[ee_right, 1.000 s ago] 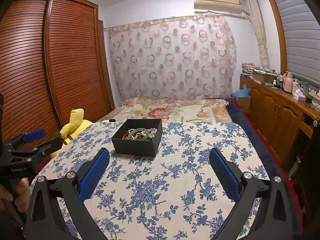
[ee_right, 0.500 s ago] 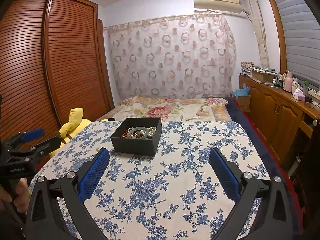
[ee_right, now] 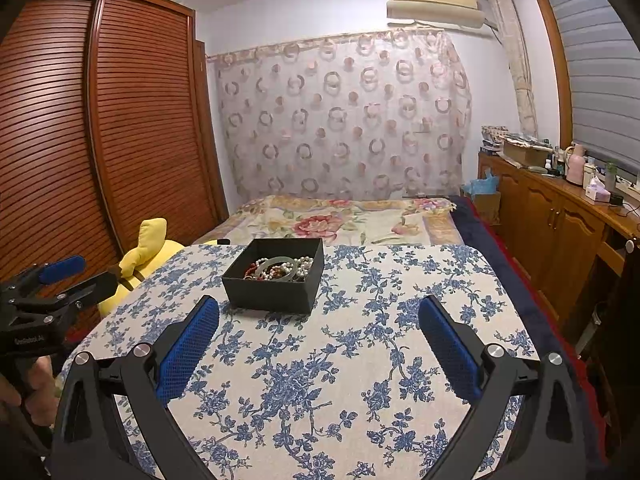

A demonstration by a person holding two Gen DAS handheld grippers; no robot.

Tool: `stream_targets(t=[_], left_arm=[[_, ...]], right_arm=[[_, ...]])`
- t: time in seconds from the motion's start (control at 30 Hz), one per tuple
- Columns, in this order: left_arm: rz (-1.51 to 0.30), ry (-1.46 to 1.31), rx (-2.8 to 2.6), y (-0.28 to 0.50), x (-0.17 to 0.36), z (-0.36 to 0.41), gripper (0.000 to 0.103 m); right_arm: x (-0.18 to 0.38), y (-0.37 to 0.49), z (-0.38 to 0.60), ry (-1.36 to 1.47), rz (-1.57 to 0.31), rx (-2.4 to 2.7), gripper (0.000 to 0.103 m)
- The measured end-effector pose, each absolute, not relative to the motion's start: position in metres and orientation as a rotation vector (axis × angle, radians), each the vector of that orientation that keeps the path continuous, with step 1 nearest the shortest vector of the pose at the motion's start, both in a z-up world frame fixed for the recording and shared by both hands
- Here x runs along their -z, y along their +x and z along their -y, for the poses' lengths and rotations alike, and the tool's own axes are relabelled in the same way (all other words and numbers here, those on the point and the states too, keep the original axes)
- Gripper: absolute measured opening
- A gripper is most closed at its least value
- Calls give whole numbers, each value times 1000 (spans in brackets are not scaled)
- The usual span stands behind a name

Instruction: Organize jewelry

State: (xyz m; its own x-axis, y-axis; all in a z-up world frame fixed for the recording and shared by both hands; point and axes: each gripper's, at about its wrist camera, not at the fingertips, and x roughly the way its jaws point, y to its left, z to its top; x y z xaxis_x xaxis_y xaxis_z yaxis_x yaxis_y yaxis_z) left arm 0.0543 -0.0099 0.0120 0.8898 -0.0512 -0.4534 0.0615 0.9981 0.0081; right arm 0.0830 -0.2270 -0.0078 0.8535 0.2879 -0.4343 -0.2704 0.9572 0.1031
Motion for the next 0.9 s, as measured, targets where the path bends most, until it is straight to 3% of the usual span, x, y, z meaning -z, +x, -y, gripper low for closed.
stream_targets(t=[0.9], left_arm=[[-467,23,61,55,-15,8,96]], right_arm=[[9,83,226,39,-462,-294,101]])
